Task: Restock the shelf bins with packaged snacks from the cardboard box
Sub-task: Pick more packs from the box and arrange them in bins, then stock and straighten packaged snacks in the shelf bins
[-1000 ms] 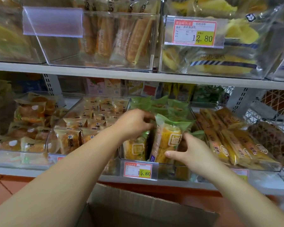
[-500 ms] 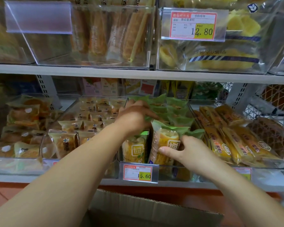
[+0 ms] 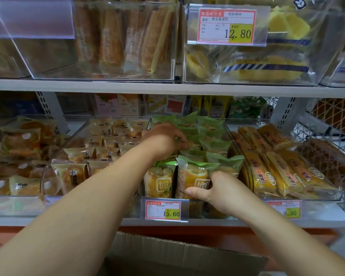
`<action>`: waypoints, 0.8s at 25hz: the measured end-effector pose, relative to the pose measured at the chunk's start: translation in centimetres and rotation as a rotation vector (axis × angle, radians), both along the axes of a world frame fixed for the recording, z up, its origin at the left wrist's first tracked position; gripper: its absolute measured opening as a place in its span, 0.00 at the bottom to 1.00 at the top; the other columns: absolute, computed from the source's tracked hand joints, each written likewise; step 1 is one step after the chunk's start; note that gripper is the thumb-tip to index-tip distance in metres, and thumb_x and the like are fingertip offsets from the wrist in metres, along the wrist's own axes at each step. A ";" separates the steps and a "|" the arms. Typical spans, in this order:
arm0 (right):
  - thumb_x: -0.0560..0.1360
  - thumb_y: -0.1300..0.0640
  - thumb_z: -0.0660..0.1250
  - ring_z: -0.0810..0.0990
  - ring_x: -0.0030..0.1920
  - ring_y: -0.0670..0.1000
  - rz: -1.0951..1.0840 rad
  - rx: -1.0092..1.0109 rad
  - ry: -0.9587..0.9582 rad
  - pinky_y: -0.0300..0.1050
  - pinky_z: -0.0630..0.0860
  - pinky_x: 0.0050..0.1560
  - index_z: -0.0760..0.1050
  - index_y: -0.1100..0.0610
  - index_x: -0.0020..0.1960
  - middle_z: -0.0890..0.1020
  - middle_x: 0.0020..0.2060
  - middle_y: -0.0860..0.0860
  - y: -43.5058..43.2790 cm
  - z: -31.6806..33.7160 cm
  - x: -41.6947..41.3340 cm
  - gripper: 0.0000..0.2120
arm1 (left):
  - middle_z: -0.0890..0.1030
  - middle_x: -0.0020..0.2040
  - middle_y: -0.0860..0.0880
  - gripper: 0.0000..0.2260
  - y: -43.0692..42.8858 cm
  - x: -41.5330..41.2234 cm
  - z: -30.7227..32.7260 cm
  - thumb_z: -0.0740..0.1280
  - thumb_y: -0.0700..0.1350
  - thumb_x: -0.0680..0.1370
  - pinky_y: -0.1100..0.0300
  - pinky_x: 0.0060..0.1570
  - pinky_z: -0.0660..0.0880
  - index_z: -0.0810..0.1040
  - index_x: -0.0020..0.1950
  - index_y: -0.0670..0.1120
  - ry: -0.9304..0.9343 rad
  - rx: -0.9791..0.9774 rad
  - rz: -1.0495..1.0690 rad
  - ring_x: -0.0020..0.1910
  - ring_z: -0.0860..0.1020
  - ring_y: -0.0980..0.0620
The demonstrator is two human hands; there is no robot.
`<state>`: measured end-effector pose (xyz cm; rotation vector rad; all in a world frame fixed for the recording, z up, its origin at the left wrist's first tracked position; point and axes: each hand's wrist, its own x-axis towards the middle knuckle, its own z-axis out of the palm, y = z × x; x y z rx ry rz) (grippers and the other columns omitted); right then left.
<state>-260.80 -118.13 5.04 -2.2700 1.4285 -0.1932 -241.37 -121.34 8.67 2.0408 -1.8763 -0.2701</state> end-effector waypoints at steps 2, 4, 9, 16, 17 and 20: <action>0.70 0.32 0.66 0.70 0.28 0.48 0.001 0.005 0.048 0.41 0.61 0.27 0.68 0.54 0.35 0.71 0.28 0.48 -0.1 0.0 0.1 0.25 | 0.73 0.60 0.55 0.02 -0.1 -0.1 -0.3 0.70 0.59 0.75 0.42 0.66 0.67 0.80 0.44 0.63 0.029 -0.015 0.015 0.64 0.71 0.48; 0.70 0.30 0.65 0.70 0.29 0.49 -0.005 0.003 0.085 0.42 0.62 0.28 0.66 0.53 0.36 0.71 0.29 0.49 -0.5 -0.1 0.3 0.26 | 0.74 0.55 0.56 0.02 -0.1 0.0 -0.5 0.70 0.57 0.76 0.43 0.66 0.68 0.81 0.44 0.61 0.069 -0.054 0.014 0.62 0.73 0.48; 0.68 0.27 0.63 0.78 0.40 0.52 0.006 0.014 0.141 0.45 0.74 0.38 0.72 0.55 0.42 0.78 0.36 0.49 -1.3 -1.3 0.9 0.29 | 0.74 0.54 0.59 0.03 -0.1 0.3 -0.8 0.70 0.55 0.76 0.43 0.67 0.67 0.80 0.43 0.61 0.106 -0.110 0.030 0.61 0.74 0.50; 0.68 0.29 0.65 0.82 0.38 0.51 0.023 0.081 -0.014 0.51 0.79 0.45 0.79 0.55 0.42 0.84 0.37 0.52 -0.2 -1.0 -0.1 0.28 | 0.77 0.60 0.57 0.09 2.2 0.3 -1.1 0.69 0.56 0.77 0.54 0.61 0.71 0.83 0.54 0.56 0.149 -0.297 -0.030 0.59 0.75 0.55; 0.68 0.29 0.65 0.81 0.39 0.50 0.036 0.054 0.010 0.50 0.79 0.43 0.78 0.54 0.44 0.83 0.37 0.50 0.4 -0.8 -0.3 0.27 | 0.78 0.59 0.57 0.10 2.8 0.1 -0.6 0.68 0.55 0.77 0.57 0.59 0.72 0.83 0.56 0.56 0.172 -0.332 -0.036 0.59 0.75 0.55; 0.69 0.30 0.64 0.79 0.40 0.49 0.014 -0.162 0.089 0.45 0.76 0.38 0.75 0.52 0.50 0.80 0.38 0.47 2.5 0.7 -1.5 0.26 | 0.81 0.57 0.55 0.12 6.7 -0.2 1.1 0.67 0.54 0.78 0.57 0.58 0.75 0.81 0.60 0.52 0.157 -0.523 -0.043 0.57 0.78 0.56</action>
